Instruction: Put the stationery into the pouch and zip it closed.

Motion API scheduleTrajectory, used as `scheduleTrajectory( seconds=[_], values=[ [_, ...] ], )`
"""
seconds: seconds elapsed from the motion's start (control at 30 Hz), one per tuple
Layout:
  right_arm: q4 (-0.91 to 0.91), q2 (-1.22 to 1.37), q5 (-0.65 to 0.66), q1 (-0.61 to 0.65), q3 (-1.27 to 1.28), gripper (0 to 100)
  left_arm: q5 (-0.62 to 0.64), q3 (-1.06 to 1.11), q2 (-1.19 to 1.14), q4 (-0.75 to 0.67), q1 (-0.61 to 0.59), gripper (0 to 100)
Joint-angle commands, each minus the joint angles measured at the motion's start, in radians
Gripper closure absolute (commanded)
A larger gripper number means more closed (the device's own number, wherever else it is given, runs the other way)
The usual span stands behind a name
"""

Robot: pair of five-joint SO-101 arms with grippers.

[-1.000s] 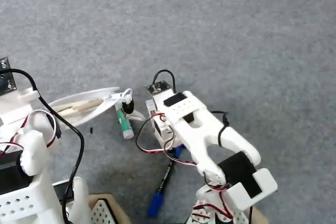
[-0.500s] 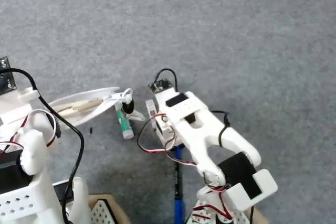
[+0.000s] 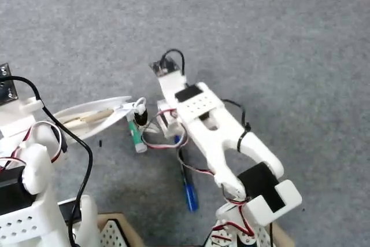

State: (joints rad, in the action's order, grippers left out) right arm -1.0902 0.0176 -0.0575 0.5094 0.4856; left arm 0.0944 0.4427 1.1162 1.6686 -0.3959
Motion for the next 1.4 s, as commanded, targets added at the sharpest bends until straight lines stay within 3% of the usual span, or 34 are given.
scheduleTrajectory(
  seconds=[0.0,0.17,0.43,0.73,0.87,1.37],
  values=[
    [-0.074,-0.018,-0.002,-0.017,-0.136,98.6,0.005,-0.035,0.021,-0.038,-0.01,97],
    [-0.092,-0.01,-0.006,-0.101,-0.237,98.6,0.005,-0.035,0.021,-0.038,-0.01,97],
    [0.02,-0.008,-0.002,-0.222,-0.246,98.6,0.005,-0.035,0.021,-0.037,-0.01,97],
    [0.071,0.042,-0.003,-0.227,-0.245,97.7,0.005,-0.035,0.021,-0.034,-0.01,97],
    [0.068,0.091,-0.008,-0.227,-0.24,91.3,0.005,-0.033,0.021,-0.034,-0.01,97],
    [0.08,0.248,-0.009,-0.222,-0.286,91.3,0.005,-0.033,0.021,-0.037,-0.01,97]
  ],
)
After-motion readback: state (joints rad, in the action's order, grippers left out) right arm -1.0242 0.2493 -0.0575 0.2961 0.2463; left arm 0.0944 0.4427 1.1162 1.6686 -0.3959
